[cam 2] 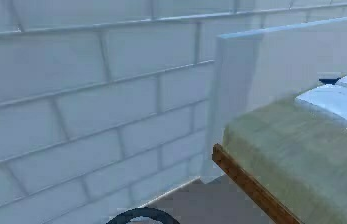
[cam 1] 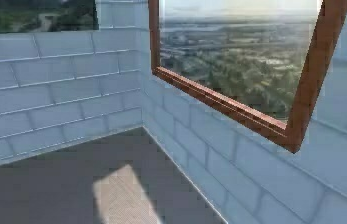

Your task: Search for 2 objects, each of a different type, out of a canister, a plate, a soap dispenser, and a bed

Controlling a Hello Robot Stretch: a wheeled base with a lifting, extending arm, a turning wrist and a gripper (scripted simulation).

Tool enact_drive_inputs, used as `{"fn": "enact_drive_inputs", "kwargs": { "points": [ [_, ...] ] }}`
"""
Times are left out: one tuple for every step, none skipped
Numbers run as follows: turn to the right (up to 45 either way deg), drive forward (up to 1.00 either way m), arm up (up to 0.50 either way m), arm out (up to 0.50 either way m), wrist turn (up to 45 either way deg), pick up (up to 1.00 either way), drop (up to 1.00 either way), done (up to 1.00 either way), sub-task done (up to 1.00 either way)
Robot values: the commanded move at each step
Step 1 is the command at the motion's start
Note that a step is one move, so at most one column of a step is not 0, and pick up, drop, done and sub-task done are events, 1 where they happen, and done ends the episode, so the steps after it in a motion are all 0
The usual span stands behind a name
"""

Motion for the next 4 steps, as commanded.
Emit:
{"fn": "enact_drive_inputs", "kwargs": {
  "points": [
    [-45.0, 0.00, 0.00, 0.00, 0.0, 0.00, 0.00, 0.00, 0.00],
    [-24.0, 0.00, 0.00, 0.00, 0.0, 0.00, 0.00, 0.00, 0.00],
    [0.0, 0.40, 0.00, 0.00, 0.0, 0.00, 0.00, 0.00, 0.00],
    [-45.0, 0.00, 0.00, 0.00, 0.0, 0.00, 0.00, 0.00, 0.00]
  ]
}}
